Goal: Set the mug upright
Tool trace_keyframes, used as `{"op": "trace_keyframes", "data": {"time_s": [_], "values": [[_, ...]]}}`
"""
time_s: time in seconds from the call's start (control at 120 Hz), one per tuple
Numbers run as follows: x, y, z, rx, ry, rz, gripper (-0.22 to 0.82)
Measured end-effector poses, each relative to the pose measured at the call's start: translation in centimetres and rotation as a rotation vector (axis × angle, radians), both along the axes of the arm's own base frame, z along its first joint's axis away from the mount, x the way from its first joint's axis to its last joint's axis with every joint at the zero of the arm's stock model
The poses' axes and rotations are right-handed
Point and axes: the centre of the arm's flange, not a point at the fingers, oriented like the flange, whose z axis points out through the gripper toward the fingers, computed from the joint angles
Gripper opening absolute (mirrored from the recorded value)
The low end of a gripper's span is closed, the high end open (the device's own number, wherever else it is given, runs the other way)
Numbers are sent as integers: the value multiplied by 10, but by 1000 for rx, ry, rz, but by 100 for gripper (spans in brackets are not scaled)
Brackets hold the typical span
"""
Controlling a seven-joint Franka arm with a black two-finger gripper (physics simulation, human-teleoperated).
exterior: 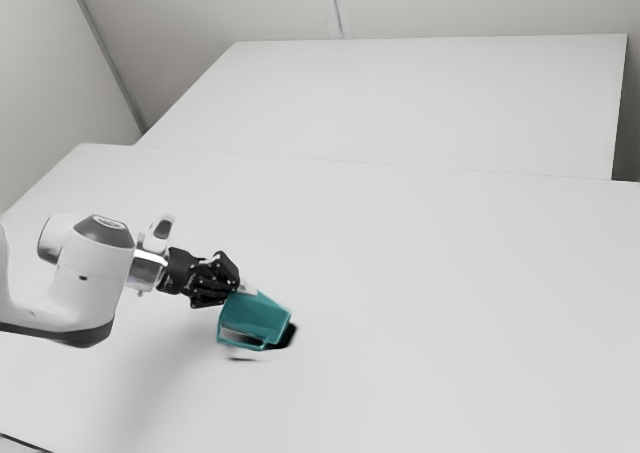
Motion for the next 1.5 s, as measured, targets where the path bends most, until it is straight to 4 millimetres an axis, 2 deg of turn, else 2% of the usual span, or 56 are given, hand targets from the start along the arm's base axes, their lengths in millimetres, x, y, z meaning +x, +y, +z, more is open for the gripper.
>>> {"op": "trace_keyframes", "data": {"time_s": [0.375, 0.492, 0.675, 0.833, 0.958, 1.083, 1.208, 1.367, 1.5], "values": [[3, -5, 33, 3, -83, -21, -18], [3, -12, 48, 37, -105, -65, -17], [13, -10, 79, 139, -125, -142, -17], [27, -8, 103, 253, -111, -217, -17], [42, -6, 108, 338, -65, -259, -18], [68, -13, 108, 417, -21, -303, -18], [104, -30, 125, 520, -9, -367, -18], [131, -54, 110, 632, 59, -439, -18], [135, -72, 104, 741, 96, -485, -18]]}}
